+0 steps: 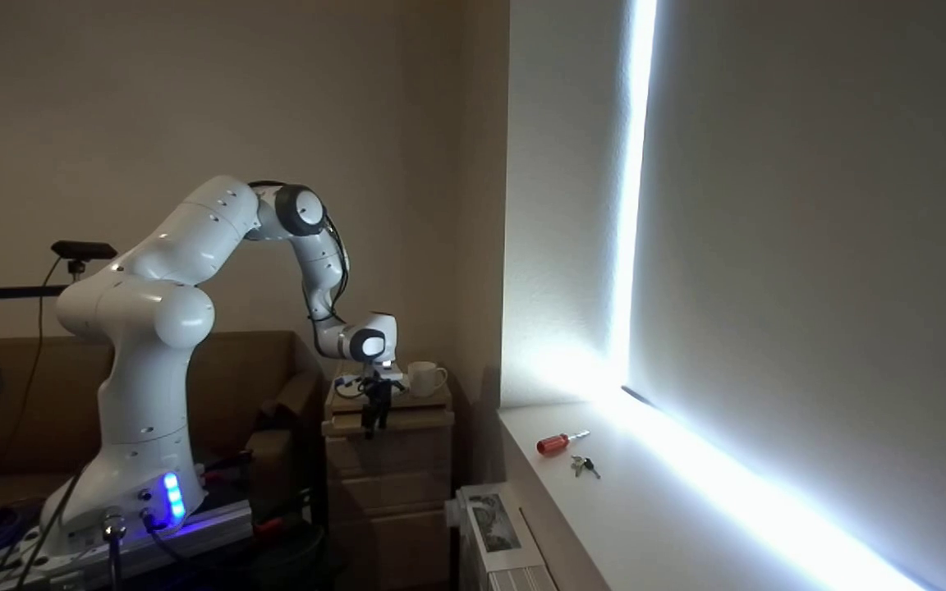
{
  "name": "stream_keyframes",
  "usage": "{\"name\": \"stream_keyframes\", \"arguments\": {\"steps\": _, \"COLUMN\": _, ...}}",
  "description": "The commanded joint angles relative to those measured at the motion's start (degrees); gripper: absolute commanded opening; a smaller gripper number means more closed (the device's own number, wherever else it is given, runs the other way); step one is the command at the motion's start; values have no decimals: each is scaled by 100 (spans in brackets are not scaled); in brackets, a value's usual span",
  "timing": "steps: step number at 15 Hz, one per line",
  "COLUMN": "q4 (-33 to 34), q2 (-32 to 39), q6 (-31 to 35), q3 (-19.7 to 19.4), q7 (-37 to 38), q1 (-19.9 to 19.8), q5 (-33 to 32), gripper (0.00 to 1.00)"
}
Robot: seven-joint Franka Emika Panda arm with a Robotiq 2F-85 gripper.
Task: Close the top tray of the brown cabinet
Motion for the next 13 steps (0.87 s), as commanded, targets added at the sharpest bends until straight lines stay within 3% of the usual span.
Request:
{"name": "stream_keyframes", "arguments": {"steps": 1, "q4": 487, "q2": 73, "q6": -112, "q3": 244, "q7": -111, "q1": -70, "q5": -66, "gripper": 100}}
{"name": "stream_keyframes", "arguments": {"steps": 5, "q4": 678, "q2": 51, "q6": -434, "q3": 498, "q7": -298, "q1": -269, "q5": 40, "gripper": 100}}
{"name": "stream_keyframes", "arguments": {"steps": 9, "q4": 445, "q2": 14, "q6": -1599, "q3": 331, "q7": -442, "q1": -548, "q5": -39, "gripper": 100}}
{"name": "stream_keyframes", "arguments": {"steps": 11, "q4": 223, "q2": 1, "q6": -1903, "q3": 260, "q7": -594, "q1": -876, "q5": 56, "gripper": 100}}
{"name": "stream_keyframes", "arguments": {"steps": 12, "q4": 43, "q2": -72, "q6": -1896, "q3": 412, "q7": -1015, "q1": -1255, "q5": 266, "gripper": 100}}
{"name": "stream_keyframes", "arguments": {"steps": 13, "q4": 351, "q2": 75, "q6": -1788, "q3": 248, "q7": -504, "q1": -772, "q5": 51, "gripper": 100}}
